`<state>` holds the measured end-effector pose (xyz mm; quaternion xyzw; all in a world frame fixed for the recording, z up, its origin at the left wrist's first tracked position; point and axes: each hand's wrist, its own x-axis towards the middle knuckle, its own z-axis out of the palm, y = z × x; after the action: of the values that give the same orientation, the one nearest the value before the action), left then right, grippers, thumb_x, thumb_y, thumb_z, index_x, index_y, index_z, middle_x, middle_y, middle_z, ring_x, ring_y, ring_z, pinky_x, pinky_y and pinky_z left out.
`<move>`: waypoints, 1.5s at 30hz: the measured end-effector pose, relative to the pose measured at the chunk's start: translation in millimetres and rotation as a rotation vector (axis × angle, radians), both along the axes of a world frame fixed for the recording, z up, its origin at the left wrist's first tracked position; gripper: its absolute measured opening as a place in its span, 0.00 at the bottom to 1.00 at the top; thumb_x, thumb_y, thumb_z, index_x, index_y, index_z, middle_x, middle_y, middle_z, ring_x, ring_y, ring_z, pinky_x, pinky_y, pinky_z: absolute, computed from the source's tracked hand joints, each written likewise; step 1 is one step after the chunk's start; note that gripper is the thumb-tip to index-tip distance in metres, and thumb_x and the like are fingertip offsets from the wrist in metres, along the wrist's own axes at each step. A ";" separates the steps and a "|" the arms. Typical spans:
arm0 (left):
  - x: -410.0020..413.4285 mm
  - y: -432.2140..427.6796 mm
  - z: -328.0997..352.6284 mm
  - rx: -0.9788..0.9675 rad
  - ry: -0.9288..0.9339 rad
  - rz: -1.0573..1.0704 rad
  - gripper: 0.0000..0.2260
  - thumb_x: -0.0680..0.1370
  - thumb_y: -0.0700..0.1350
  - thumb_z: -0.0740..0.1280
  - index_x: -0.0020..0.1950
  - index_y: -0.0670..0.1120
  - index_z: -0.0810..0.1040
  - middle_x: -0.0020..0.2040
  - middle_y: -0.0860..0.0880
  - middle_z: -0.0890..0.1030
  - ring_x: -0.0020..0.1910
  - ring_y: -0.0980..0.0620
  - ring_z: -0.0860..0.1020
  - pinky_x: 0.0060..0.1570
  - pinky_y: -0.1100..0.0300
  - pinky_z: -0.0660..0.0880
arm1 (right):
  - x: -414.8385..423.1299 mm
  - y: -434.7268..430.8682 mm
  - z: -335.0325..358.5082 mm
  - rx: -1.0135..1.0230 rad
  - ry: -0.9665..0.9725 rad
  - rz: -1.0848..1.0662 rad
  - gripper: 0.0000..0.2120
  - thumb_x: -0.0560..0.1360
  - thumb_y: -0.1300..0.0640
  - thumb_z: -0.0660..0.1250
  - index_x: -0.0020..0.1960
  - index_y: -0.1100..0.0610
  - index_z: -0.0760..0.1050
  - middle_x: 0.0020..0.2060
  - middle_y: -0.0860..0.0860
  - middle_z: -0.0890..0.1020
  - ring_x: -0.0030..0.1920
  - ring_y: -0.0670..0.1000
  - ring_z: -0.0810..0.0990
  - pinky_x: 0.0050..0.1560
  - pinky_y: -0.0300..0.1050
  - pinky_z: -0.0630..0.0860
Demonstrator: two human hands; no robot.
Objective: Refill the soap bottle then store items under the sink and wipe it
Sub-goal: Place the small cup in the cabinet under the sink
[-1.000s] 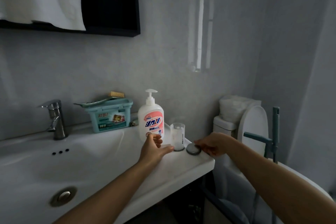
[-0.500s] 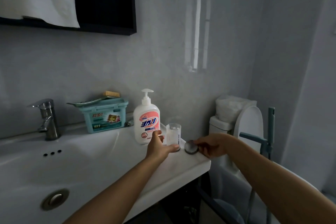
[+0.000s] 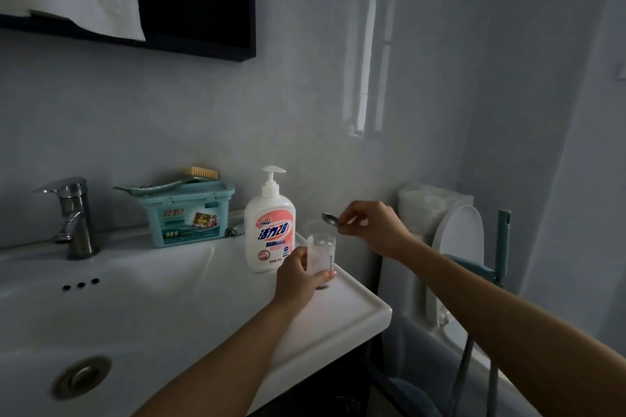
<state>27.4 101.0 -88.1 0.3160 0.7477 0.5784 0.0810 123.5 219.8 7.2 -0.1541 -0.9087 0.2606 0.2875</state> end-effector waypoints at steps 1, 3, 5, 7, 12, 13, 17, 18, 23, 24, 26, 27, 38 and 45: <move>-0.8 -1.4 -0.6 0.003 0.011 0.006 0.22 0.68 0.40 0.78 0.59 0.39 0.76 0.54 0.44 0.82 0.47 0.51 0.78 0.32 0.78 0.71 | -3.9 -3.1 -0.9 0.089 -0.016 0.016 0.03 0.69 0.60 0.73 0.42 0.56 0.80 0.31 0.38 0.75 0.33 0.39 0.73 0.37 0.26 0.66; -0.7 -1.8 -0.5 -0.002 0.016 -0.003 0.21 0.68 0.41 0.77 0.58 0.40 0.76 0.53 0.46 0.81 0.47 0.52 0.77 0.33 0.78 0.70 | -7.1 -6.9 -3.9 0.230 -0.045 0.032 0.02 0.70 0.60 0.71 0.43 0.55 0.81 0.32 0.37 0.75 0.36 0.41 0.72 0.39 0.29 0.66; -2.6 -2.2 -1.0 -0.005 0.018 -0.014 0.21 0.68 0.42 0.78 0.57 0.40 0.76 0.54 0.45 0.82 0.48 0.51 0.79 0.39 0.73 0.71 | -11.1 -8.1 -9.5 0.319 -0.064 0.038 0.02 0.72 0.59 0.70 0.44 0.54 0.81 0.37 0.41 0.78 0.42 0.44 0.73 0.44 0.37 0.68; -3.1 -3.0 -0.2 -0.006 0.009 -0.027 0.22 0.68 0.42 0.78 0.58 0.40 0.76 0.55 0.44 0.82 0.51 0.49 0.80 0.44 0.67 0.73 | -12.6 -8.4 -14.0 0.358 -0.084 0.044 0.03 0.73 0.58 0.69 0.45 0.54 0.81 0.42 0.45 0.81 0.46 0.46 0.73 0.46 0.39 0.69; -5.6 -3.9 0.7 -0.013 0.025 -0.035 0.22 0.69 0.43 0.77 0.59 0.39 0.76 0.57 0.44 0.81 0.52 0.49 0.79 0.45 0.66 0.72 | -8.9 -8.5 -15.1 0.398 -0.086 0.052 0.04 0.73 0.57 0.69 0.46 0.55 0.82 0.44 0.48 0.83 0.47 0.48 0.74 0.45 0.35 0.65; -5.7 -4.2 1.0 -0.012 0.033 -0.037 0.22 0.69 0.43 0.77 0.59 0.39 0.75 0.57 0.44 0.81 0.52 0.49 0.79 0.46 0.65 0.72 | -8.6 -8.8 -14.8 0.400 -0.088 0.056 0.04 0.73 0.57 0.69 0.46 0.54 0.82 0.44 0.49 0.83 0.47 0.48 0.74 0.44 0.35 0.64; -5.4 -5.7 1.5 -0.034 0.050 -0.054 0.23 0.70 0.44 0.76 0.61 0.39 0.74 0.60 0.44 0.80 0.57 0.47 0.78 0.50 0.63 0.71 | -7.5 -12.3 -15.7 0.407 -0.104 0.053 0.05 0.73 0.56 0.69 0.47 0.54 0.82 0.46 0.48 0.83 0.48 0.47 0.74 0.46 0.35 0.65; -5.4 -5.6 1.8 -0.036 0.048 -0.057 0.23 0.70 0.44 0.76 0.61 0.39 0.74 0.61 0.44 0.79 0.58 0.47 0.78 0.50 0.63 0.71 | -7.3 -12.6 -16.0 0.412 -0.111 0.049 0.05 0.73 0.56 0.69 0.48 0.53 0.82 0.46 0.47 0.83 0.49 0.47 0.74 0.47 0.36 0.66; -4.9 -6.3 3.6 -0.049 0.071 -0.066 0.22 0.71 0.45 0.75 0.61 0.39 0.74 0.60 0.44 0.80 0.54 0.51 0.77 0.48 0.66 0.69 | -8.6 -11.0 -14.9 0.485 -0.176 0.026 0.10 0.71 0.48 0.70 0.51 0.48 0.79 0.50 0.42 0.79 0.53 0.45 0.69 0.52 0.40 0.63; -5.1 -6.4 3.7 -0.049 0.072 -0.068 0.22 0.71 0.44 0.75 0.61 0.40 0.74 0.60 0.44 0.80 0.54 0.51 0.77 0.48 0.66 0.69 | -9.9 -11.3 -14.4 0.509 -0.174 0.011 0.13 0.70 0.44 0.70 0.53 0.47 0.77 0.51 0.41 0.77 0.53 0.44 0.67 0.52 0.40 0.61; -4.9 -6.1 3.6 -0.042 0.062 -0.072 0.23 0.71 0.45 0.75 0.63 0.40 0.73 0.61 0.44 0.79 0.57 0.48 0.78 0.50 0.66 0.71 | -12.2 -13.3 -13.4 0.528 -0.146 -0.001 0.19 0.70 0.40 0.68 0.58 0.45 0.74 0.55 0.41 0.75 0.55 0.45 0.66 0.54 0.41 0.60; -4.4 -6.2 3.9 -0.040 0.060 -0.069 0.23 0.71 0.45 0.75 0.63 0.40 0.73 0.61 0.44 0.80 0.58 0.48 0.78 0.51 0.66 0.71 | -13.6 -15.1 -13.6 0.529 -0.144 0.011 0.22 0.70 0.39 0.67 0.61 0.45 0.72 0.59 0.42 0.74 0.59 0.46 0.66 0.57 0.42 0.60; -6.2 -4.2 3.7 -0.106 0.118 -0.062 0.18 0.73 0.44 0.73 0.61 0.41 0.75 0.57 0.45 0.80 0.47 0.55 0.72 0.44 0.76 0.69 | -22.7 -31.2 -31.8 0.550 -0.415 0.130 0.28 0.79 0.43 0.52 0.76 0.48 0.50 0.76 0.45 0.53 0.75 0.47 0.53 0.73 0.43 0.50; -4.7 -0.9 5.6 -0.084 0.046 -0.081 0.17 0.74 0.39 0.72 0.61 0.40 0.74 0.58 0.45 0.80 0.58 0.47 0.77 0.50 0.66 0.74 | -23.0 -32.7 -40.6 0.499 -0.380 0.122 0.30 0.79 0.42 0.53 0.76 0.49 0.48 0.76 0.45 0.52 0.76 0.48 0.51 0.73 0.45 0.50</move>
<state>22.7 100.1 -82.5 0.3553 0.7596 0.5355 0.1001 100.4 187.0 -33.4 -0.0701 -0.9895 0.0127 0.1254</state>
